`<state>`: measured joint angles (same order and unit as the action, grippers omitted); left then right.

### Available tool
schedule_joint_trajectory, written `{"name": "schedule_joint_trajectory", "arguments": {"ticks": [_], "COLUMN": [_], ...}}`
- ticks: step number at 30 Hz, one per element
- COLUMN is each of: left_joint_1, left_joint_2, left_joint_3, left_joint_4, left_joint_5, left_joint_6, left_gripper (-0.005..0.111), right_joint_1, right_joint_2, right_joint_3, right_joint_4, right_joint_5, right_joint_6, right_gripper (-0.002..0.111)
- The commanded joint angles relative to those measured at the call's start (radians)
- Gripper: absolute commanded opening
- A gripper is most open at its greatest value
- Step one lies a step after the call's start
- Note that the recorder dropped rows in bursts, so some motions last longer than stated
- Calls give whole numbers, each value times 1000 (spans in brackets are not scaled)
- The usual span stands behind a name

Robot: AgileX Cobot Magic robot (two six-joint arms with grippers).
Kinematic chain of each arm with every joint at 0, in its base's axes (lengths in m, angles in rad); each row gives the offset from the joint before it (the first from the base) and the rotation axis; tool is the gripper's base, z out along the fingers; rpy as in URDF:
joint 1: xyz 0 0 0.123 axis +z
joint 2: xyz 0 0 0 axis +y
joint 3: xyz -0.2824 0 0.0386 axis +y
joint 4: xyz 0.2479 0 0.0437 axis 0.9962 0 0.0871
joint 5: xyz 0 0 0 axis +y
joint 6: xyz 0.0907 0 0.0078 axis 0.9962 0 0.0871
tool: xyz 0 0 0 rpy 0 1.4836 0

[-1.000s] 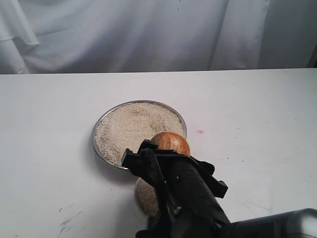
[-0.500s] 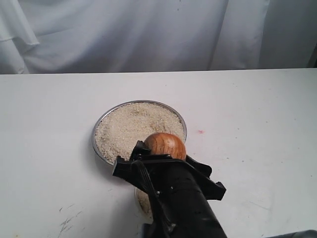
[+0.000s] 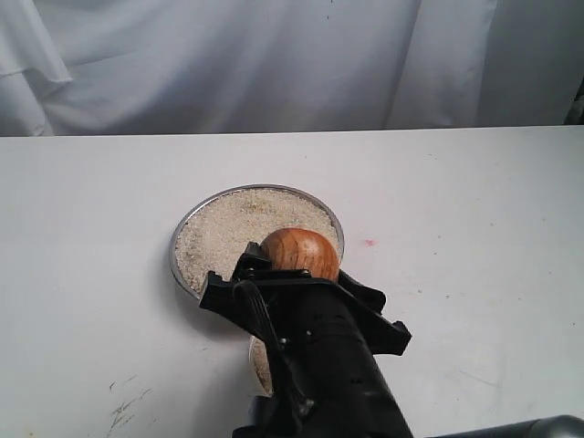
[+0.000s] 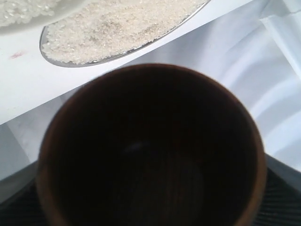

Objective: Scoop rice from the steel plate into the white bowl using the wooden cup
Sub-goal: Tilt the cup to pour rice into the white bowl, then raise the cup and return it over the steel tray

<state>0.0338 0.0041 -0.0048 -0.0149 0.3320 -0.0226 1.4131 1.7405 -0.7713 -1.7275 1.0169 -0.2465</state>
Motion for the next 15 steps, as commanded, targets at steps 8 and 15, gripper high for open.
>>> {"name": "schedule_joint_trajectory", "arguments": {"ticks": [8,15], "left_joint_1": [2,2], "left_joint_2": [-4,-4], "left_joint_3": [5,5], "left_joint_4": [-2,-2], "left_joint_5": [-13,-13], "left_joint_6": [-1,-1], "left_gripper": [0,0], "right_joint_1": [-3,-211], "right_joint_2": [-8,-139], "right_joint_3": [-2,-6], "right_joint_4": [-17,168], "right_joint_5": [-14,-396], "right_joint_6": [46,66], "right_gripper": [0,0]}}
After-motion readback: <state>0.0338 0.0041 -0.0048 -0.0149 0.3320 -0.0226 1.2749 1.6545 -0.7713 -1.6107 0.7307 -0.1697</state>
